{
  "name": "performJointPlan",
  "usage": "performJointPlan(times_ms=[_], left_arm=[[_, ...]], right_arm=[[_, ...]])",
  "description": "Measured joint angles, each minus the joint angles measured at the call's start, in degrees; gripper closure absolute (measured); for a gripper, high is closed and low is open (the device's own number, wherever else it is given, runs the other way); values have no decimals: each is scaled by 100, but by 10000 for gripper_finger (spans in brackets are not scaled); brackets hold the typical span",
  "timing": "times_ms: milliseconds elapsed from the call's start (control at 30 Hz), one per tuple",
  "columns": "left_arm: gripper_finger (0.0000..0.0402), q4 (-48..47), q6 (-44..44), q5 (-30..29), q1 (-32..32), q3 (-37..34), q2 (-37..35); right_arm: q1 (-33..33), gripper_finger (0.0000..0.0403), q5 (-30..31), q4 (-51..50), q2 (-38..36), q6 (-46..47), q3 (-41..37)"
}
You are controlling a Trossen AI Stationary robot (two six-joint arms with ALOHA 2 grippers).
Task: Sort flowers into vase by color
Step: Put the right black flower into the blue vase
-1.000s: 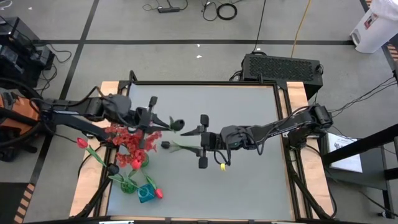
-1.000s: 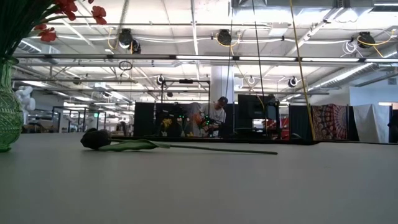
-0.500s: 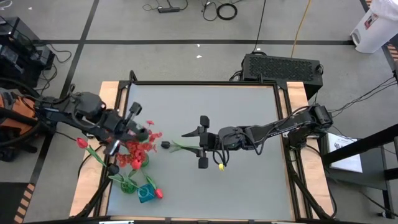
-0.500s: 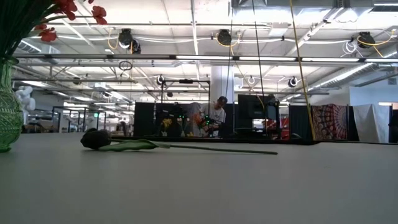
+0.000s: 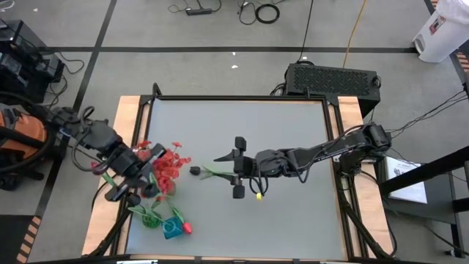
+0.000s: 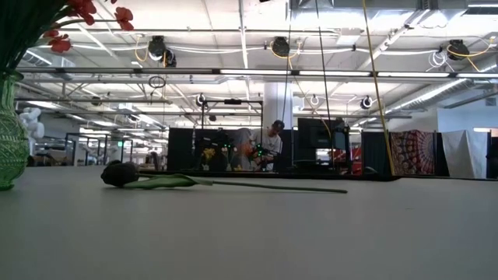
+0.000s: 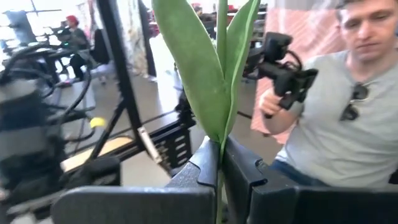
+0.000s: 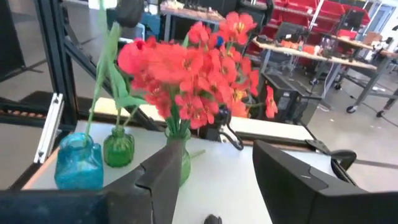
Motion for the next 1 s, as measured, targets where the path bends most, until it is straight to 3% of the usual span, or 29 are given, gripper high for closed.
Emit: performJointPlan(times_ms=[233, 467, 1000], left_arm=[[390, 176, -293, -59, -503, -2, 184], [389, 176, -637, -588, -863, -3, 426], [389, -97, -743, -623, -1491, -8, 1220]], right_arm=[[-41, 213, 2, -47, 181, 46, 2], [-122, 213, 2, 104, 427, 17, 2], [-103, 213, -1, 7, 439, 91, 2]])
